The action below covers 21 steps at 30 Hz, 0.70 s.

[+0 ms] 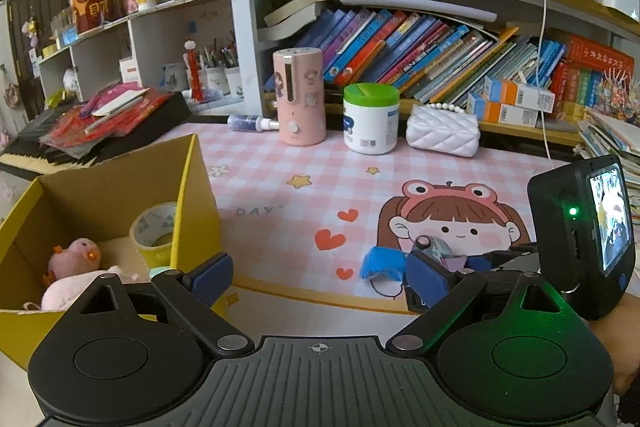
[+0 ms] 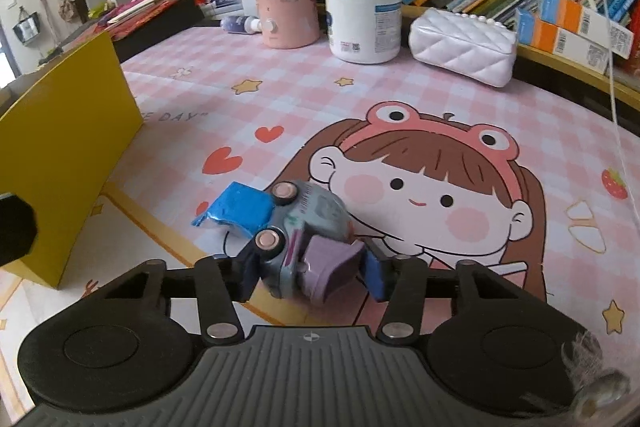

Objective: Organize objects
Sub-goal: 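Close the right gripper on the grey toy car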

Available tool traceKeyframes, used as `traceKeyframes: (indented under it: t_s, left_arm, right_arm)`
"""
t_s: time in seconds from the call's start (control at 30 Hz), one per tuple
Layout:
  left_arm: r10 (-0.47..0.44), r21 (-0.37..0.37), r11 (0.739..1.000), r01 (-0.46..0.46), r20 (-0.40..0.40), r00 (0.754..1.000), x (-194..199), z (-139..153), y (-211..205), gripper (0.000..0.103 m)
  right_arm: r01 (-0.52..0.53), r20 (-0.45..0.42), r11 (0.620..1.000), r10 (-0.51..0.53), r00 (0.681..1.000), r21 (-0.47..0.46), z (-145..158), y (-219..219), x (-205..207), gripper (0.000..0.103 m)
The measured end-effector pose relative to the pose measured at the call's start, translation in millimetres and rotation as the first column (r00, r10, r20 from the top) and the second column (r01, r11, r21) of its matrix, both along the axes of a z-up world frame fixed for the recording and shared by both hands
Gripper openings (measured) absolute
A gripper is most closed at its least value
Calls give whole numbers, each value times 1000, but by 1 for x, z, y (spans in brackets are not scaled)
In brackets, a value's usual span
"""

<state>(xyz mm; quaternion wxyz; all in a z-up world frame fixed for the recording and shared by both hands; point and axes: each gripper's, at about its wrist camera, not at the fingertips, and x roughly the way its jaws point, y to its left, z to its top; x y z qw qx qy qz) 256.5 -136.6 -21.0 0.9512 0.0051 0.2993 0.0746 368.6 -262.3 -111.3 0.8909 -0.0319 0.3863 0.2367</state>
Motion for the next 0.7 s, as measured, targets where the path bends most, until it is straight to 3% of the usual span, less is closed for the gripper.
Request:
traceKeyframes:
  t_s: [0.33, 0.7]
  left_arm:
    - [-40, -47, 998, 40, 0, 999, 20, -7, -14, 94]
    - [-39, -58, 998, 33, -93, 995, 57, -47, -25, 88]
  right_arm:
    - [119, 21, 993, -119, 993, 8, 25, -48, -17, 46]
    - [214, 54, 977, -213, 976, -16, 45, -87, -52, 46]
